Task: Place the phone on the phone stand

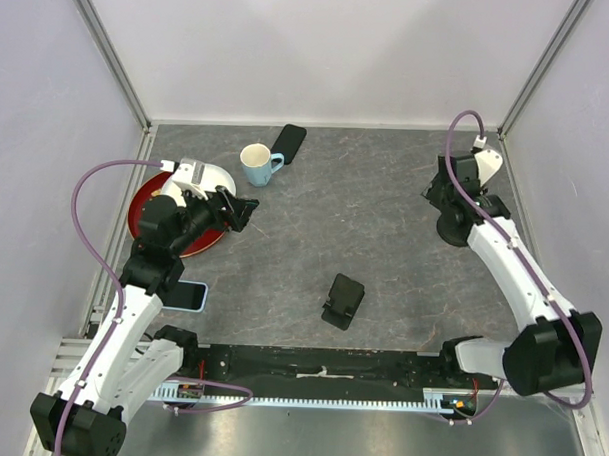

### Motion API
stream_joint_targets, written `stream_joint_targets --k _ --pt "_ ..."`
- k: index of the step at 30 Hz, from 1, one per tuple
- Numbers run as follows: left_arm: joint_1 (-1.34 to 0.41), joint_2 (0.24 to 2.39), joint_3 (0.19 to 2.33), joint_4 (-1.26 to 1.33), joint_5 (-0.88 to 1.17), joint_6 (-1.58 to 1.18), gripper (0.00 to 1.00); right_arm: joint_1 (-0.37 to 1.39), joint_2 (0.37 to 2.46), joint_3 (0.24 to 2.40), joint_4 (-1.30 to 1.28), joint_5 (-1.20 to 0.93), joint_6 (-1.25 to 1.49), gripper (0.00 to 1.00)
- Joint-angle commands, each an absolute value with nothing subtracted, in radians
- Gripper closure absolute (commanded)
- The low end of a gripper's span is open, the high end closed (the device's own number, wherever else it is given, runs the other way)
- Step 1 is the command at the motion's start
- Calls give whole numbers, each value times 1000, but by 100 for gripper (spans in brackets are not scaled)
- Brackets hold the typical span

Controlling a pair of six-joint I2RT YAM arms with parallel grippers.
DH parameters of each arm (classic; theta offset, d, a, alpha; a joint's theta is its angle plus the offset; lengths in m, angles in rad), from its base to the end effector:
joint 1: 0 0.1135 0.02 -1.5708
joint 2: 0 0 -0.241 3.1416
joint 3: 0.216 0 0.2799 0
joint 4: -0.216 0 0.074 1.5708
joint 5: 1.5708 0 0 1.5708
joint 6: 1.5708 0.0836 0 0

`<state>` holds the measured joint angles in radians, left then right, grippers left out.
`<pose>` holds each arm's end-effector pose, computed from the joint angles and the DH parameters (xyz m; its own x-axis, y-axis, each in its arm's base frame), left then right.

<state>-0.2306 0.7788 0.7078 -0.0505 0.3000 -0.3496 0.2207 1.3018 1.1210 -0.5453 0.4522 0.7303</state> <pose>0.2652 -0.0876 0.3046 -0.2835 -0.2696 -0.9203 0.4330 0.8203 -0.3736 0.3468 0.0404 0.2566 -0.4013 0.5249 -0.7506 0.5230 0.8041 0.2827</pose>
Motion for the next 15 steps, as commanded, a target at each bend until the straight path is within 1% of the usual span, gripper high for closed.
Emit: stream_joint_targets --k 1,2,4,6,7,12,15 --pt "-227 769 749 -29 334 -374 16 171 1168 1129 -506 525 598 27" --pt "-227 769 749 -29 334 -373 16 144 1128 1111 -506 508 597 2" --pt "-225 769 750 -31 336 -374 16 45 1098 1098 -509 410 571 2" --pt "-225 769 750 -29 336 -374 16 5 1089 1100 -520 365 546 2" --pt "-225 770 750 -29 336 -376 16 -47 1091 1103 -528 347 542 2" --pt "-225 770 749 -31 334 -373 16 -112 1160 1104 -528 201 477 2" --pt "-226 772 749 -31 333 -374 16 -133 1195 1104 -526 140 394 4"
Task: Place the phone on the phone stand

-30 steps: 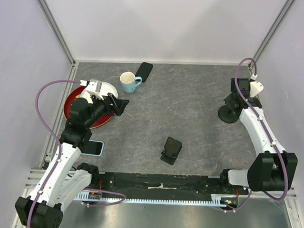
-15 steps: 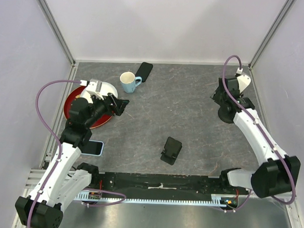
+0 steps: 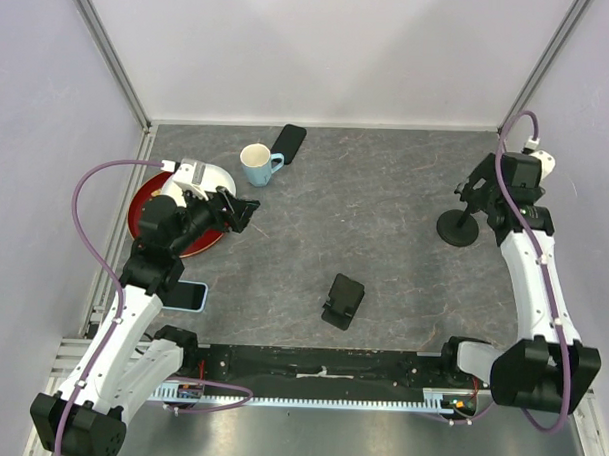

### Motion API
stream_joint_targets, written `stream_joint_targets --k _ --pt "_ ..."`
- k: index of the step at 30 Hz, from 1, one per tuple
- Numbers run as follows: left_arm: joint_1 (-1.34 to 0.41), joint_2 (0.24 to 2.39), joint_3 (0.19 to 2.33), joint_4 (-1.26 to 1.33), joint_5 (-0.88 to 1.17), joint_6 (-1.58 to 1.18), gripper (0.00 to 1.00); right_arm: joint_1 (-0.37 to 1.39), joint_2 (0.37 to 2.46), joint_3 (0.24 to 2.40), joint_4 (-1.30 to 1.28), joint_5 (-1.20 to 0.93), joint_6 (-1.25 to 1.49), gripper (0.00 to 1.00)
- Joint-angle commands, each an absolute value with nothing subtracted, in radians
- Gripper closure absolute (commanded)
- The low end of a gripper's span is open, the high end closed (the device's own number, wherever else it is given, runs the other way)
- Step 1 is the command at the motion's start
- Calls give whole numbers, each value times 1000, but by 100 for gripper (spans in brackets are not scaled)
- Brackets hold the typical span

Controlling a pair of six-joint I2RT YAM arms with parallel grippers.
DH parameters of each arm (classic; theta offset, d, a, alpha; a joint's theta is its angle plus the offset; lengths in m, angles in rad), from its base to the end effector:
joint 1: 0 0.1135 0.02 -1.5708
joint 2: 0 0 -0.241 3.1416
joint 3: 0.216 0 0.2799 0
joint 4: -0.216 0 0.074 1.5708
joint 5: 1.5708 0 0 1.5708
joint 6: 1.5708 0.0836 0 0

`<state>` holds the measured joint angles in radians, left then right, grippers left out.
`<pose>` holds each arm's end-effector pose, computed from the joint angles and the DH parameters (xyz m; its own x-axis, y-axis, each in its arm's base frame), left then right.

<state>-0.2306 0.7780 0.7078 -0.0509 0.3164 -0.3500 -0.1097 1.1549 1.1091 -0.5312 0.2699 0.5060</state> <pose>0.2643 -0.0888 0.3048 -0.2881 -0.2671 -0.9196 0.4462 0.8123 -0.3757 0.3236 -0.0581 0.2970 -0.3155 0.5047 -0.8036 0.5494 0.7876 0.2790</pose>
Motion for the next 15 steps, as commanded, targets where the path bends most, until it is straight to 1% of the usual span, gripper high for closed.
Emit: stream_joint_targets --k 1,7,15 --pt "-225 773 749 -31 334 -374 16 -136 1198 1101 -525 141 371 7" --pt "-225 778 750 -31 337 -377 16 -144 1198 1051 -450 37 316 19" --pt "-226 788 749 -26 347 -383 16 -163 1178 980 -342 49 291 22"
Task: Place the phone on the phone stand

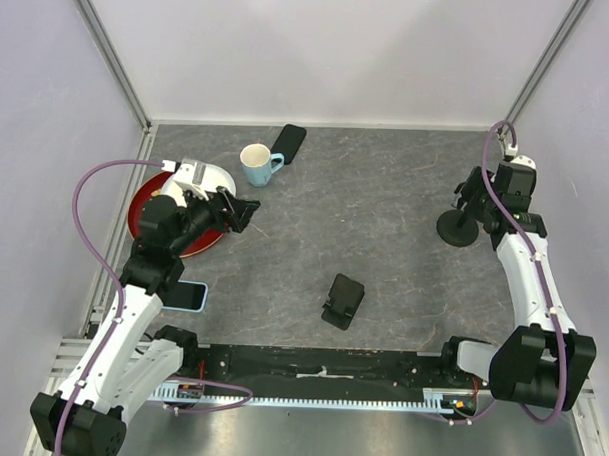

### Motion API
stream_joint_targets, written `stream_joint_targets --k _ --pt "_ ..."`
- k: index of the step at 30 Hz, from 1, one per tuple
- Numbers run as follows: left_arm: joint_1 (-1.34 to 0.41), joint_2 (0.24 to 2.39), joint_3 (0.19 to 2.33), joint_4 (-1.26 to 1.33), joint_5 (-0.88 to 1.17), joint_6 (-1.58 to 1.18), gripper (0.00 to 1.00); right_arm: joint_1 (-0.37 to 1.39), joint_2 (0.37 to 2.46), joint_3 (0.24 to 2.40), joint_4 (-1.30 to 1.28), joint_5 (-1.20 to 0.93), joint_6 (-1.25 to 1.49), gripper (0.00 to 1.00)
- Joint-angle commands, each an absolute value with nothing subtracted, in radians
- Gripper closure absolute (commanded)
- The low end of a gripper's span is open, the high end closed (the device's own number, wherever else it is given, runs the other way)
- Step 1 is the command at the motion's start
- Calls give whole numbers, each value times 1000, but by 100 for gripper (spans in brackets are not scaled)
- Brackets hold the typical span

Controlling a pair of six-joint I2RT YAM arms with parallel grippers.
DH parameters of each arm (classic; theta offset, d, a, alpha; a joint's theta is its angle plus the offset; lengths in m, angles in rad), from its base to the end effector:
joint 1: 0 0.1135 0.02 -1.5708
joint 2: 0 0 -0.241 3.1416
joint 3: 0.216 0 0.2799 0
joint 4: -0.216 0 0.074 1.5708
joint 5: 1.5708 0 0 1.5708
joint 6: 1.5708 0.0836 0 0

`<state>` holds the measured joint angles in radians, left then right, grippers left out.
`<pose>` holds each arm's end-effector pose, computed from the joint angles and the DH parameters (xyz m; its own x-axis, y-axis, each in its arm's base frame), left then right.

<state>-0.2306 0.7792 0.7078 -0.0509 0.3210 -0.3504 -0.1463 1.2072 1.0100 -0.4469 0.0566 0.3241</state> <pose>0.2643 -0.0892 0.3045 -0.2907 -0.2663 -0.9190 0.4493 0.8100 -0.3769 0.3357 -0.0543 0.2495 -0.5025 0.3954 -0.7688 0.3696 0.9022 0.2225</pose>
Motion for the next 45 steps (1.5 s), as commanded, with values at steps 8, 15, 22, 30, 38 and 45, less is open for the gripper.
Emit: stream_joint_targets --k 8,15,22,30,38,45 --pt "-225 804 749 -21 364 -393 16 -178 1138 897 -227 66 285 24" --pt "-227 813 749 -20 365 -396 16 -179 1117 862 -152 57 278 34" --pt "-227 816 747 -21 359 -394 16 -178 1124 830 -92 64 279 43" --pt "-226 816 749 -28 348 -388 16 -178 1089 801 -60 69 296 59" --pt "-225 811 752 -35 342 -384 16 -178 1098 802 -57 -44 310 82" --pt "-227 807 753 -37 336 -382 16 -172 1103 807 -38 -159 331 100"
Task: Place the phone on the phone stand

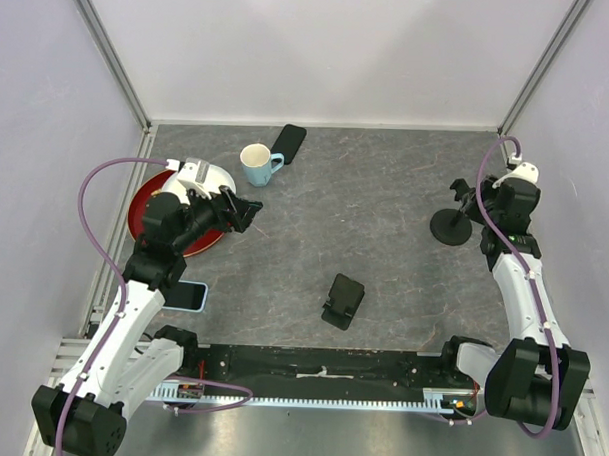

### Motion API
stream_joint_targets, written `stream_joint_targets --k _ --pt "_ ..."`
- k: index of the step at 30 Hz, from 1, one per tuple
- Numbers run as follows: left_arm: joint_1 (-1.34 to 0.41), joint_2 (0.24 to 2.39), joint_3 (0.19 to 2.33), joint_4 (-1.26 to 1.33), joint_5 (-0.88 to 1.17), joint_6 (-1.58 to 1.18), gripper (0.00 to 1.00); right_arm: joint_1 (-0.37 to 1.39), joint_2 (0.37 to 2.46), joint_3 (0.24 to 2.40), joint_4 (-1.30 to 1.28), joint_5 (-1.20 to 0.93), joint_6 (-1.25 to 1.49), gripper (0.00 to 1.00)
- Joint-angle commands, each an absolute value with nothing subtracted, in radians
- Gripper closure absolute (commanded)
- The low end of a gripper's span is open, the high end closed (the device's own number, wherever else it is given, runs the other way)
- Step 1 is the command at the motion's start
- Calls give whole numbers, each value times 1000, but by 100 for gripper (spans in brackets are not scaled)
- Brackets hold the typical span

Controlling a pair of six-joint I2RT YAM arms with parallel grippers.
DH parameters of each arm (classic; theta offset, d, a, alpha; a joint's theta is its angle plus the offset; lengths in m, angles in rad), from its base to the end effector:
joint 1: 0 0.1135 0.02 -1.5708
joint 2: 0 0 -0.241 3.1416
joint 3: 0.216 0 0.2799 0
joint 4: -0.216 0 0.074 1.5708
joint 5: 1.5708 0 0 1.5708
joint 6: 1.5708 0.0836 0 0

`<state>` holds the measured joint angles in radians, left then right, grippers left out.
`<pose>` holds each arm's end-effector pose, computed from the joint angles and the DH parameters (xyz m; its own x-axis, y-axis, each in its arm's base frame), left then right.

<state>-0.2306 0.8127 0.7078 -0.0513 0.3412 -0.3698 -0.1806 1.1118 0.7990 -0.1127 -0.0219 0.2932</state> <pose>0.2695 -0.0920 0.2958 -0.3354 -0.2711 -0.9022 0.4461 0.7978 -0.4056 0.3302 -0.0584 0.2375 -0.3425 0.3563 -0.8693 0.2705 0.9235 0.2719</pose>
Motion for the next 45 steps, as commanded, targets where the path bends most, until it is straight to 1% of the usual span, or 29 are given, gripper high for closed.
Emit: stream_joint_targets --k 1,4,9,10,11,17,22,28,30,32,33,34,36,38,39,40,45 --pt "-226 807 752 -37 336 -382 16 -169 1106 810 -40 -185 328 100" --pt "-227 808 753 -37 337 -382 16 -137 1111 821 -17 -285 305 100" --pt "-227 811 753 -37 336 -382 16 -12 1127 859 -15 -390 218 100" --pt "-226 811 753 -38 336 -382 16 1 1131 862 -15 -396 206 100" --pt "-225 811 753 -38 336 -380 16 62 1137 867 -15 -400 192 100" --pt "-226 815 753 -38 337 -380 16 182 1167 890 -18 -419 134 100" --pt "-227 816 756 -40 339 -380 16 242 1167 894 -20 -426 100 100" --pt "-225 816 756 -41 341 -380 16 268 1172 900 -23 -416 89 100" --pt "-225 816 756 -41 341 -380 16 271 1173 902 -21 -413 90 98" --pt "-227 818 758 -43 341 -380 16 275 1172 902 -18 -400 95 83" --pt "-227 818 758 -43 341 -380 16 275 1172 903 -18 -393 106 72" --pt "-227 821 758 -43 341 -380 16 276 1169 904 -18 -376 109 51" --pt "-225 821 758 -41 342 -379 16 276 1157 902 -17 -361 123 39" --pt "-227 822 759 -46 344 -379 16 273 1128 894 -9 -332 135 17" --pt "-226 825 759 -45 344 -379 16 275 1117 893 -6 -319 140 15" --pt "-225 828 759 -44 345 -379 16 273 1094 890 -5 -301 159 6" --pt "-225 839 762 -48 351 -379 16 275 1037 907 -8 -192 242 5"
